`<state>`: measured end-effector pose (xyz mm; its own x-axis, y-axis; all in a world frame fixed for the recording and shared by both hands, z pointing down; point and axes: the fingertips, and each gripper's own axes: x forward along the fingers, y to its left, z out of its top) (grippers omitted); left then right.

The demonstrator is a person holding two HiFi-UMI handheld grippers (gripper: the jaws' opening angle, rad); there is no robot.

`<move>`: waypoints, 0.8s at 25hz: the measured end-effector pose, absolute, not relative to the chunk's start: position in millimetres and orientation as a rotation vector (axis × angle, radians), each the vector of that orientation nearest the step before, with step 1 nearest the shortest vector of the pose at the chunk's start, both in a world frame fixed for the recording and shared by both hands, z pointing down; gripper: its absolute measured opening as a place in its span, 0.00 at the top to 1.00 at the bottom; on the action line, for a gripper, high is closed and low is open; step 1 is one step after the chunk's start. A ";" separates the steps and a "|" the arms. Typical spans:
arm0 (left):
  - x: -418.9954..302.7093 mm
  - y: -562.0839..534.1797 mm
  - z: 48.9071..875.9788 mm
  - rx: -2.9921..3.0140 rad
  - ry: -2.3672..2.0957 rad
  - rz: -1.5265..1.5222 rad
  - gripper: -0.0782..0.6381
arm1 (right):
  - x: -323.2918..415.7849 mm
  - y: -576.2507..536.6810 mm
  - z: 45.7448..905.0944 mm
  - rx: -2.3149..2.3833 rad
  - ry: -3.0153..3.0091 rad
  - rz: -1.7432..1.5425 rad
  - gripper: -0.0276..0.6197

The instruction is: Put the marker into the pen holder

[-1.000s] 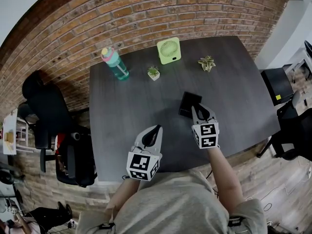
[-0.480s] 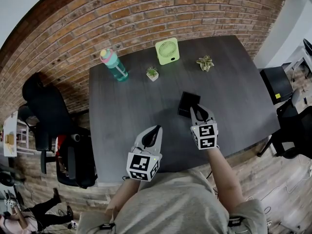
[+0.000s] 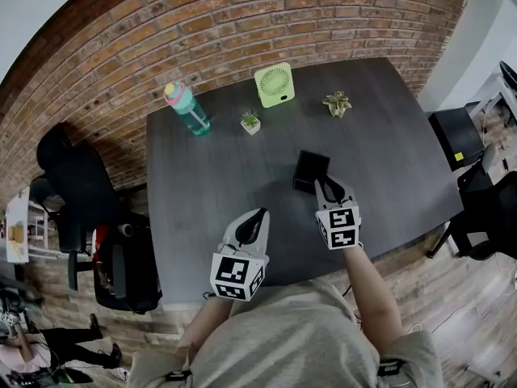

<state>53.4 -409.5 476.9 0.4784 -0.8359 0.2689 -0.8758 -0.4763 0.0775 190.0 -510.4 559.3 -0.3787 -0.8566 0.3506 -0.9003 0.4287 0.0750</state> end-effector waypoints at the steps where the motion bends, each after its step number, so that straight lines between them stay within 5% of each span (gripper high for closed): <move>1: 54.0 -408.8 476.8 2.521 -1.479 0.287 0.87 | 190.5 -509.6 559.6 1.507 -2.350 0.183 0.86; 20: 51.5 -390.5 465.1 2.545 -1.472 0.284 0.87 | 192.5 -509.9 560.0 1.525 -2.319 0.196 0.84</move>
<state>51.5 -390.5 465.1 0.4893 -0.8334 0.2571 -0.8692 -0.4901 0.0654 192.5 -509.9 560.0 -0.3546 -0.8596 0.3678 -0.9092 0.4088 0.0789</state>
